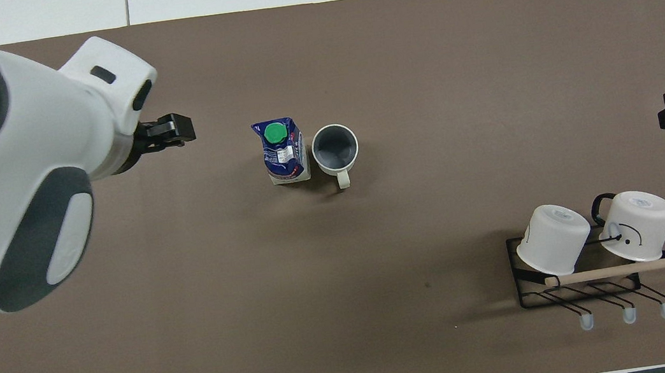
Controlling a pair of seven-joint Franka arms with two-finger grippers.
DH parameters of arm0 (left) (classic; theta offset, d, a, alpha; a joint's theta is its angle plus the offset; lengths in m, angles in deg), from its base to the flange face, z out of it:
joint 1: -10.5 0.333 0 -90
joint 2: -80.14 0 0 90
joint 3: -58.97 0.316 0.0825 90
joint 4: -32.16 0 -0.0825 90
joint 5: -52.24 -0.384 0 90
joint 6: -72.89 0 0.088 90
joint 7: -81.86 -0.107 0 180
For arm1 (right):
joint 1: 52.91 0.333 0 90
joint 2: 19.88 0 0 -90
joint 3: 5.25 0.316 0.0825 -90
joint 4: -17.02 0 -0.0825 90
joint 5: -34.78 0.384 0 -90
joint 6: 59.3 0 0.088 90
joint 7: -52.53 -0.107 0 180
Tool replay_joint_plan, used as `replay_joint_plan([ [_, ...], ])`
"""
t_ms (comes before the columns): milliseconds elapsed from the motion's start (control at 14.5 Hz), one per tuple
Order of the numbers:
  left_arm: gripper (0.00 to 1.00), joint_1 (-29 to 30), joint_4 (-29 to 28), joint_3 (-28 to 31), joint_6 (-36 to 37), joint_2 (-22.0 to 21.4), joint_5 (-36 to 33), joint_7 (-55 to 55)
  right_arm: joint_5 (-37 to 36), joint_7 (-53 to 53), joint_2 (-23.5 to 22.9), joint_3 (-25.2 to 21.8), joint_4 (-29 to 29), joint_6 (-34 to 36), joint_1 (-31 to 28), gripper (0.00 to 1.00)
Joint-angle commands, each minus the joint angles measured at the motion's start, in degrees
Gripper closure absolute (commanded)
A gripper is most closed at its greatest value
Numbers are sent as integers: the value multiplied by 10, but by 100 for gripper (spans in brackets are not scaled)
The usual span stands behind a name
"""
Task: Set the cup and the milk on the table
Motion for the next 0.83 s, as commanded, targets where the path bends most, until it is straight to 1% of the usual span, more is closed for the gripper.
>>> replay_joint_plan([
  [0,0,66,-24,-3,15,-23,48,-83,1,3,-5,13,-11,5,-21,0],
  [69,0,91,-22,-3,21,-27,59,-118,1,2,-4,42,-10,5,-45,0],
  [138,0,109,-21,-2,26,-30,65,-150,1,-2,-4,54,-10,6,-53,0],
  [414,0,179,4,1,76,-39,71,-255,0,-1,-4,53,-10,0,-47,0],
  [621,0,205,50,1,120,-36,70,-270,0,-2,3,52,-9,5,-42,0],
  [690,0,211,59,2,128,-35,71,-270,-1,-3,-1,40,-8,2,-19,0],
  [759,0,214,66,2,134,-35,71,-270,-2,-3,-1,0,-7,0,15,0],
])
